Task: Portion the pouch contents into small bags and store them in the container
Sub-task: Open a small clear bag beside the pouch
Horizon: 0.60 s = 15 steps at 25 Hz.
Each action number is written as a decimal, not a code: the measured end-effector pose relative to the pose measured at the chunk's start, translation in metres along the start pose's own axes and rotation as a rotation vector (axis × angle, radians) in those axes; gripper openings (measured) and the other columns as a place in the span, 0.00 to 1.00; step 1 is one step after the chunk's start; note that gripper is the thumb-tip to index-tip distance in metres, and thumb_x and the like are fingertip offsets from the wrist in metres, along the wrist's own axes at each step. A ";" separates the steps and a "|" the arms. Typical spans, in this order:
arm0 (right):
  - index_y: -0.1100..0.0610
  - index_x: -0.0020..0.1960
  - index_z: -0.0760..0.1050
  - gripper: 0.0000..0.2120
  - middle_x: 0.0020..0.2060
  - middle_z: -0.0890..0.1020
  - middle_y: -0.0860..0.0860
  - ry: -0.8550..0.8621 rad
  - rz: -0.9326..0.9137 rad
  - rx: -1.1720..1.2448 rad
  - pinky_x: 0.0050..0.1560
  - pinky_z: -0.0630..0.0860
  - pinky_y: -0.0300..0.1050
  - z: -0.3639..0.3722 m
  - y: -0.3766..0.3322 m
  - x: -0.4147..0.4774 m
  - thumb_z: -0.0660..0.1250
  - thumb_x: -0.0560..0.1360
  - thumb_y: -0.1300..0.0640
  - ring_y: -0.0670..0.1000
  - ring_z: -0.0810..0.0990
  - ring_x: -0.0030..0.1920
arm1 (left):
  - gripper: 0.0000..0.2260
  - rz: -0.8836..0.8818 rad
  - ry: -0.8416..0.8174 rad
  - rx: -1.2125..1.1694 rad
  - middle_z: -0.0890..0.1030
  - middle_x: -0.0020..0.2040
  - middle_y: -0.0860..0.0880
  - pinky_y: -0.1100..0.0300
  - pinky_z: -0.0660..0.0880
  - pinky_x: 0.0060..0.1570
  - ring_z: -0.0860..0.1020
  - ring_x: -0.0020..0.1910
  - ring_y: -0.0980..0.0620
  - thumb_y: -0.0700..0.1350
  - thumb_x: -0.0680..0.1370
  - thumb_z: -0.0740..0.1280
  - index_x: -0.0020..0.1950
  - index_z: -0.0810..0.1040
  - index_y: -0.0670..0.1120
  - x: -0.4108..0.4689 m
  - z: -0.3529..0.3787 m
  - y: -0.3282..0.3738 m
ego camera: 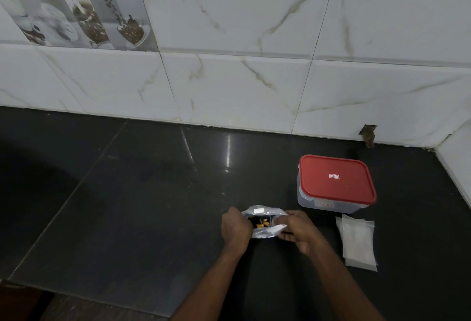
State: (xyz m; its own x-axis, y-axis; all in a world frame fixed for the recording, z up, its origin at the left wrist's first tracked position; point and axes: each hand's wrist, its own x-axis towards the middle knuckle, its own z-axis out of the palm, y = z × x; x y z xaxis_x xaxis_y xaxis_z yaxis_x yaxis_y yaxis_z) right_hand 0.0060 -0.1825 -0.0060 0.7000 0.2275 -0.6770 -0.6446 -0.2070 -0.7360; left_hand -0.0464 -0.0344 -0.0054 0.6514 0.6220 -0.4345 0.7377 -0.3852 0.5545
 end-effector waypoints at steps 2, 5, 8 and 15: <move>0.61 0.54 0.80 0.13 0.42 0.86 0.55 -0.066 0.001 0.027 0.43 0.77 0.45 -0.002 0.002 0.000 0.70 0.70 0.67 0.52 0.83 0.45 | 0.10 0.009 0.013 -0.007 0.80 0.61 0.38 0.51 0.76 0.53 0.80 0.59 0.39 0.41 0.81 0.64 0.59 0.77 0.36 -0.001 0.000 0.002; 0.60 0.54 0.81 0.14 0.42 0.86 0.54 -0.090 0.020 -0.020 0.45 0.76 0.44 -0.004 0.000 -0.001 0.72 0.68 0.64 0.51 0.83 0.45 | 0.14 -0.035 -0.023 -0.038 0.77 0.64 0.36 0.51 0.76 0.57 0.79 0.60 0.38 0.42 0.80 0.65 0.62 0.76 0.37 0.002 -0.003 0.005; 0.61 0.52 0.81 0.12 0.40 0.85 0.54 -0.038 0.022 -0.032 0.45 0.75 0.45 -0.002 -0.004 0.001 0.71 0.69 0.61 0.51 0.82 0.44 | 0.17 -0.101 -0.062 -0.134 0.79 0.63 0.36 0.53 0.77 0.56 0.80 0.60 0.39 0.44 0.78 0.69 0.63 0.77 0.36 0.006 -0.005 0.008; 0.60 0.47 0.81 0.07 0.38 0.84 0.56 0.376 -0.089 -0.385 0.36 0.81 0.48 0.017 -0.003 0.015 0.67 0.72 0.60 0.54 0.83 0.35 | 0.12 -0.087 -0.003 -0.226 0.81 0.58 0.36 0.54 0.77 0.50 0.81 0.57 0.38 0.40 0.77 0.67 0.58 0.79 0.35 0.004 -0.005 0.015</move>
State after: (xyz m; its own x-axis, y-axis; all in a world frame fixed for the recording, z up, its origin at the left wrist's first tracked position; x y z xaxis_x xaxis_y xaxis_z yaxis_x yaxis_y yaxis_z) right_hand 0.0135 -0.1626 -0.0141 0.8539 -0.0813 -0.5140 -0.4679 -0.5522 -0.6900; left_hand -0.0337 -0.0341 0.0040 0.5877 0.6443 -0.4895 0.7330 -0.1677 0.6593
